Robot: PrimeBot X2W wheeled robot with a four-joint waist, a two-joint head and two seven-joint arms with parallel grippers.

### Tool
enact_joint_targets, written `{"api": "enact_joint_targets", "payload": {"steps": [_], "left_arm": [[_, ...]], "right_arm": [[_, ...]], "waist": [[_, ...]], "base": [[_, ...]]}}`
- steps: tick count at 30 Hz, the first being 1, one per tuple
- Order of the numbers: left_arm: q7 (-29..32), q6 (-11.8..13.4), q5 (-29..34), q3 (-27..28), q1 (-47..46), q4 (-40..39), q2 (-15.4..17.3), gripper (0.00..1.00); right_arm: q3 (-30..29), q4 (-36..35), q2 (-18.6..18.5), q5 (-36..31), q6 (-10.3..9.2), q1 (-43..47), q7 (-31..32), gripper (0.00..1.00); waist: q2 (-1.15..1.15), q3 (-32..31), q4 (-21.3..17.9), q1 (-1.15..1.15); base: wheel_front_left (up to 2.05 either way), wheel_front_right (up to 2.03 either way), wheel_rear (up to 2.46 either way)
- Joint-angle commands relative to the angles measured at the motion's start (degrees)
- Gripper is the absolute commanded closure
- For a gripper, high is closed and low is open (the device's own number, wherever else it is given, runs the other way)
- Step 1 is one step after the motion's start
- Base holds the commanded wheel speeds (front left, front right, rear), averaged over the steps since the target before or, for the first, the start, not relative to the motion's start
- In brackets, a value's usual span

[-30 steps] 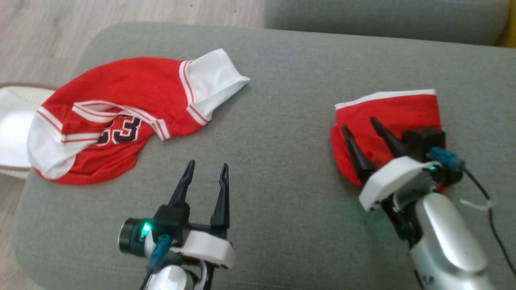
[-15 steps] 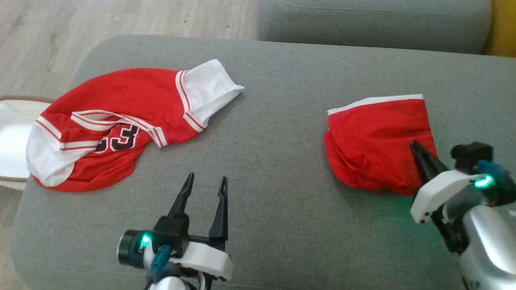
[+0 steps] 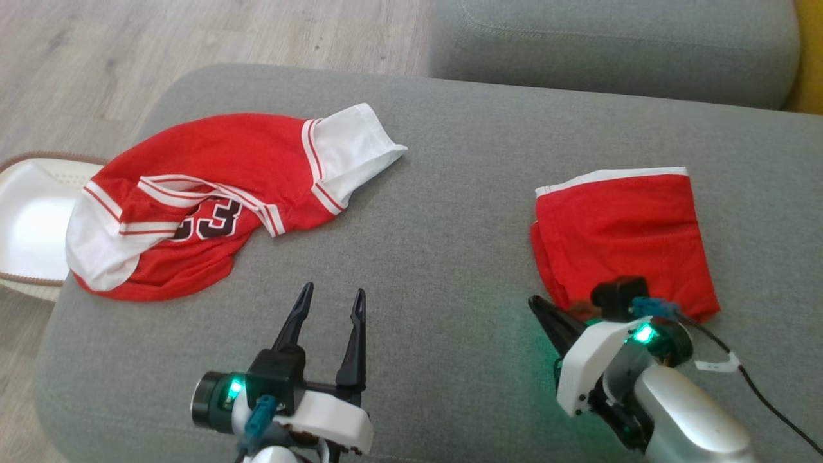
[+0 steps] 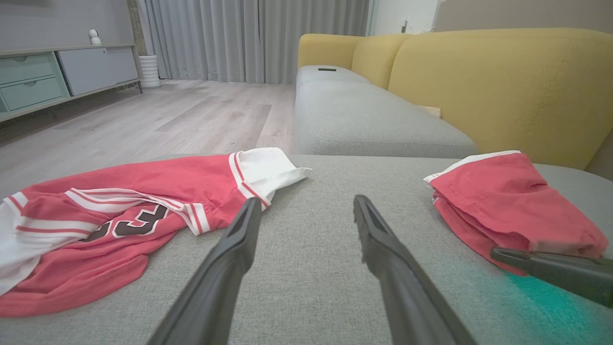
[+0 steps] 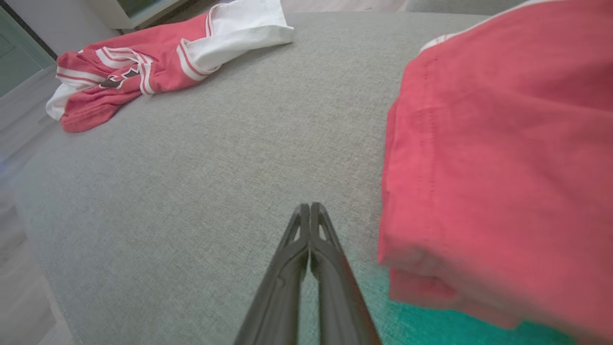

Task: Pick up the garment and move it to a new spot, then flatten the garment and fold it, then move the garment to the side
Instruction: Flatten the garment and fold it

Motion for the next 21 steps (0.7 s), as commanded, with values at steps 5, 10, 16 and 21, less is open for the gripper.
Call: {"api": "enact_joint_targets", "payload": {"steps": [5, 10, 16, 21], "left_arm": [[-0.3, 0.5, 0.3, 2.5, -0.5, -1.9, -0.1, 0.00], [-0.3, 0.7, 0.3, 2.4, -0.2, -2.4, -0.1, 0.00], [-0.3, 0.5, 0.0, 1.2, -1.4, -2.6, -0.1, 0.00], [-0.3, 0.5, -0.1, 0.6, -2.7, -2.4, -0.1, 0.00]], "right_arm": [[0.3, -3.1, -1.5, 1.7, 0.37, -1.4, -4.2, 1.00], [-4.2, -0.4, -2.6, -1.4, 0.37, -4.3, -8.8, 1.00], [-10.3, 7.9, -1.8, -6.2, 0.37, -9.4, -13.4, 1.00], [-13.3, 14.6, -0.4, -8.9, 0.37, -13.5, -15.9, 1.00]], "waist": [[0.00, -0.6, -0.7, 0.00], [0.00, -0.4, -1.1, 0.00], [0.00, 2.0, 0.3, 0.00], [0.00, 4.6, 2.3, 0.00]], "base": [[0.00, 0.00, 0.00], [0.00, 0.00, 0.00], [0.00, 0.00, 0.00], [0.00, 0.00, 0.00]]}}
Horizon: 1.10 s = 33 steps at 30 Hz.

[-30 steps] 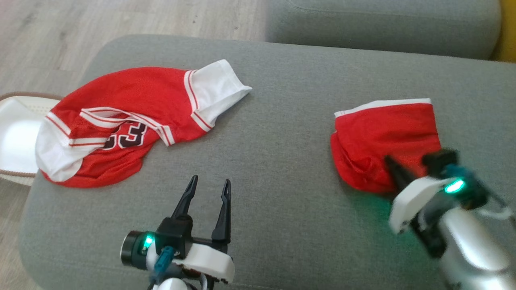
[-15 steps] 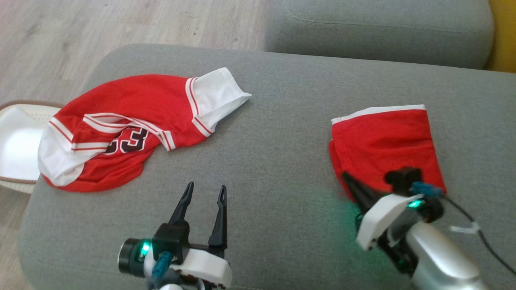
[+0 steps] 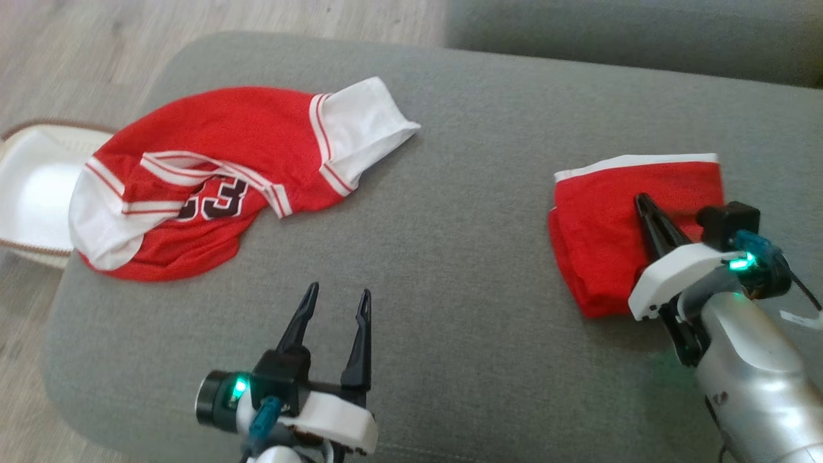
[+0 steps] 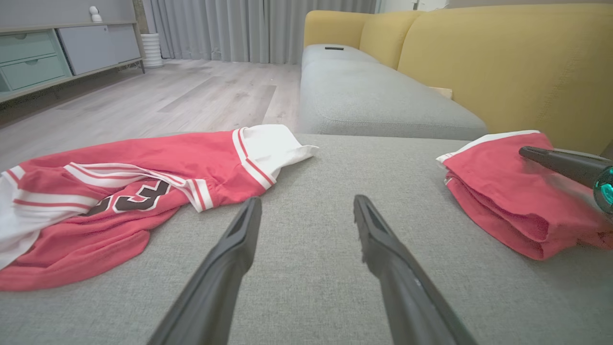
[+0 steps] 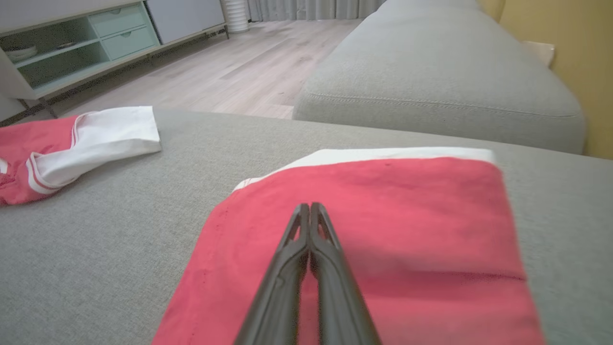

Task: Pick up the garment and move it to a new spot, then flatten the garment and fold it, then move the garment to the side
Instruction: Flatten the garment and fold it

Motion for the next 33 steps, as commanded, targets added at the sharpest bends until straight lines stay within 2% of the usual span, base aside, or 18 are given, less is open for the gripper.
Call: {"api": "enact_joint_targets", "payload": {"steps": [1, 8, 13, 16, 19, 20, 21, 22, 23, 24, 30, 33], "left_arm": [[-0.3, 0.1, -0.1, 1.2, -3.5, -1.7, -0.1, 0.00], [-0.3, 0.5, -0.6, 0.2, -5.1, -1.7, -0.1, 0.00], [-0.3, 1.0, -1.0, -0.7, -6.2, -1.9, -0.1, 0.00], [-0.3, 1.3, -1.2, -0.8, -6.4, -1.8, -0.1, 0.00], [-0.3, 1.7, -1.3, -0.5, -6.1, -1.3, -0.1, 0.00], [-0.3, 1.8, -1.3, -0.3, -6.0, -1.2, -0.1, 0.00], [-0.3, 1.9, -1.3, 0.0, -5.7, -1.1, -0.1, 0.00], [-0.3, 2.0, -1.2, 0.4, -5.4, -1.0, -0.1, 0.00], [-0.3, 2.0, -1.1, 0.8, -5.1, -0.9, -0.1, 0.00], [-0.3, 2.0, -0.9, 1.3, -4.7, -0.7, -0.1, 0.00], [-0.3, 1.9, 0.0, 4.6, -1.9, -0.5, 0.0, 0.00], [-0.3, 1.6, 0.6, 7.0, 0.9, -0.7, 0.4, 0.00]], "right_arm": [[0.3, 0.6, 0.8, -0.9, 0.37, -2.5, -1.1, 1.00], [1.0, 7.9, 1.2, -3.2, 0.37, -5.5, -2.2, 1.00], [-0.7, 12.4, 0.8, -4.6, 0.37, -6.2, -2.6, 1.00], [-1.8, 13.0, 1.1, -5.3, 0.37, -6.2, -2.6, 1.00], [-3.8, 9.8, 1.6, -5.9, 0.37, -5.6, -2.7, 1.00], [-4.8, 8.2, 1.8, -6.1, 0.37, -5.2, -2.7, 0.95], [-5.7, 6.5, 2.2, -6.4, 0.37, -4.6, -2.7, 0.73], [-6.6, 4.7, 2.7, -6.7, 0.37, -3.8, -2.7, 0.32], [-7.5, 3.0, 3.1, -7.1, 0.37, -3.0, -2.7, 0.13], [-8.1, 1.3, 3.7, -7.5, 0.37, -2.0, -2.7, 0.00], [-10.7, -7.1, 6.6, -8.5, 0.37, 4.1, -2.7, 0.00], [-12.4, -13.3, 8.3, -7.5, 0.37, 10.2, -2.7, 0.00]], "waist": [[0.00, 1.7, 1.4, 0.00], [0.00, 4.5, 3.1, 0.00], [0.00, 5.7, 3.9, 0.00], [0.00, 5.7, 3.8, 0.00], [0.00, 4.6, 3.0, 0.00], [0.00, 4.1, 2.6, 0.00], [0.00, 3.4, 2.1, 0.00], [0.00, 2.6, 1.4, 0.00], [0.00, 1.8, 0.8, 0.00], [0.00, 0.9, 0.1, 0.00], [0.00, -3.9, -4.1, 0.00], [0.00, -7.1, -7.0, 0.00]], "base": [[0.00, 0.00, 0.00], [0.00, 0.00, 0.00], [0.00, 0.00, 0.00], [0.00, 0.00, 0.00], [0.00, 0.00, 0.00], [0.00, 0.00, 0.00], [0.00, 0.00, 0.00], [0.00, 0.00, 0.00], [0.00, 0.00, 0.00], [0.00, 0.00, 0.00], [0.00, 0.00, 0.00], [0.00, 0.00, 0.00]]}}
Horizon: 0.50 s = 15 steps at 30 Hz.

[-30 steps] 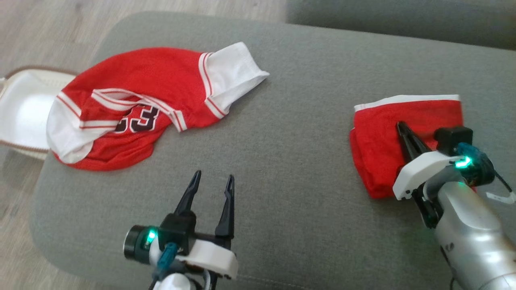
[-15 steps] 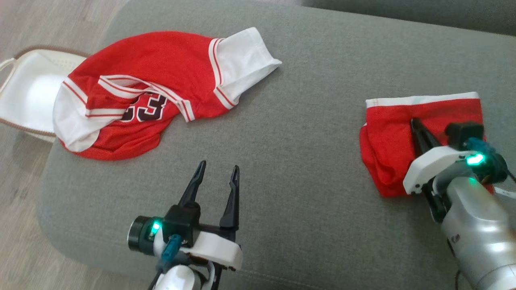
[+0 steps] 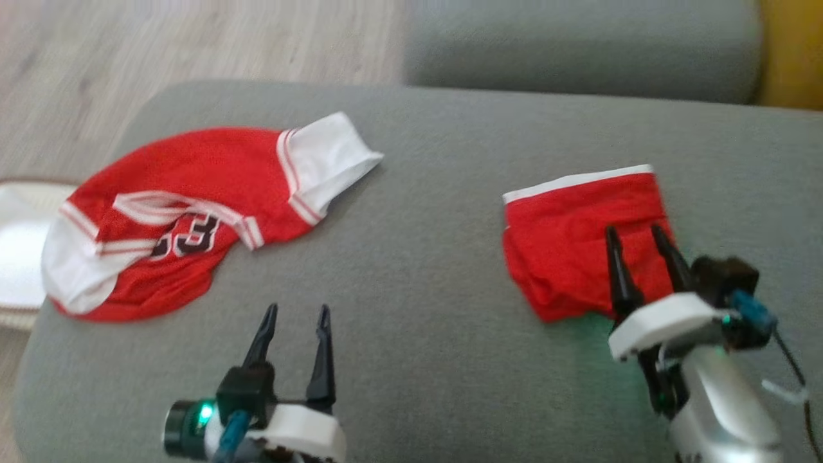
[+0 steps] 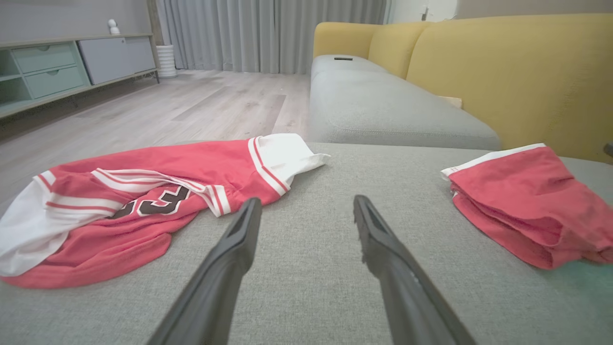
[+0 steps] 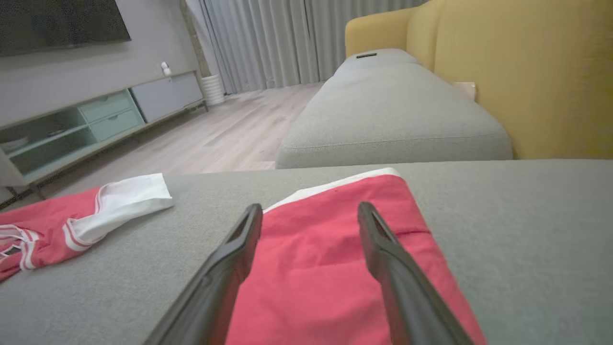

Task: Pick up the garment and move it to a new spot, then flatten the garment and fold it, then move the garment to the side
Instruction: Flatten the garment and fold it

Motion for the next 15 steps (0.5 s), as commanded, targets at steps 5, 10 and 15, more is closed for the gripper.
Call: {"api": "enact_joint_targets", "payload": {"steps": [5, 10, 15], "left_arm": [[-0.3, -0.3, 1.2, 4.8, 0.6, -2.8, 0.2, 0.00], [-0.3, -0.4, 2.0, 6.4, 2.6, -3.7, 0.1, 0.00], [-0.3, -0.5, 2.4, 7.6, 4.7, -4.3, -0.1, 0.00]], "right_arm": [[0.0, -9.4, 1.2, 0.3, 0.37, 6.7, -0.4, 0.00], [0.3, -14.9, 1.5, 0.4, 0.37, 13.1, -0.4, 0.00], [1.8, -18.5, 0.9, -0.3, 0.37, 16.8, -0.4, 0.00]], "waist": [[0.00, -3.9, -5.3, 0.00], [0.00, -4.6, -7.4, 0.00], [0.00, -5.3, -8.7, 0.00]], "base": [[0.00, 0.00, 0.00], [0.00, 0.00, 0.00], [0.00, 0.00, 0.00]]}}
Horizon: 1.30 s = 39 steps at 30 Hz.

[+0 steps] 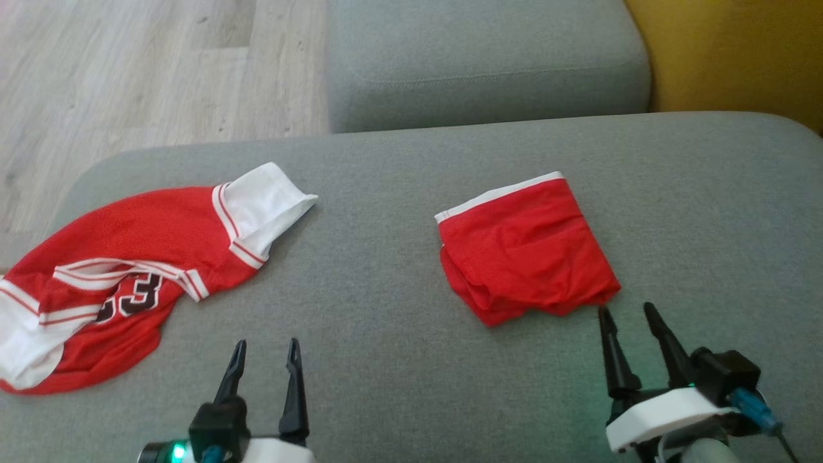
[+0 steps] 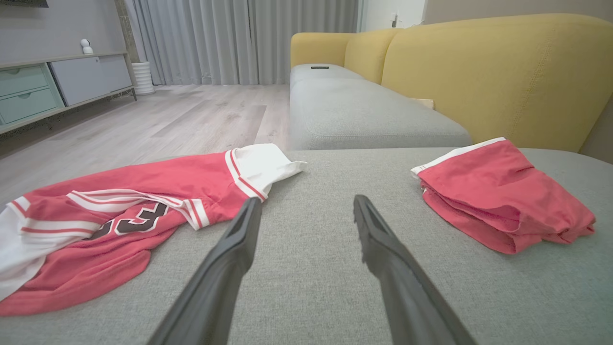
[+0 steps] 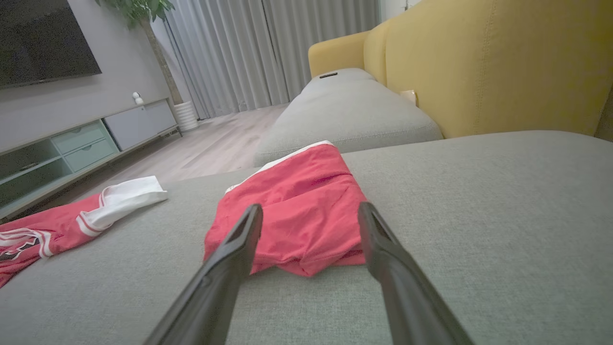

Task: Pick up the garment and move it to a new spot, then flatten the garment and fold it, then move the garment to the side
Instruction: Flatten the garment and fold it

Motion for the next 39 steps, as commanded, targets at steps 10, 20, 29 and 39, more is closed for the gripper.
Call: {"api": "enact_joint_targets", "payload": {"steps": [10, 20, 29, 39], "left_arm": [[-0.3, -1.0, 1.1, 4.7, 3.2, -5.3, -0.3, 0.00], [-0.3, -2.0, 1.1, 6.3, 6.0, -5.2, -0.4, 0.00], [-0.3, -2.7, 1.5, 6.5, 6.2, -4.7, -0.5, 0.00], [-0.3, -2.8, 2.0, 6.4, 5.3, -4.3, -0.5, 0.00]], "right_arm": [[3.5, -4.7, -1.4, -2.1, 0.37, 0.6, -0.4, 0.00], [3.9, -4.4, -1.0, -2.5, 0.37, 1.6, -0.4, 0.00], [3.8, -4.5, -0.5, -3.0, 0.37, 1.9, -0.4, 0.00], [3.0, -4.8, -0.3, -3.4, 0.37, 1.6, -0.4, 0.00]], "waist": [[0.00, -2.8, -0.8, 0.00], [0.00, -4.4, -0.5, 0.00], [0.00, -4.4, 0.1, 0.00], [0.00, -3.3, 0.9, 0.00]], "base": [[0.00, 0.00, 0.00], [0.00, 0.00, 0.00], [0.00, 0.00, 0.00], [0.00, 0.00, 0.00]]}}
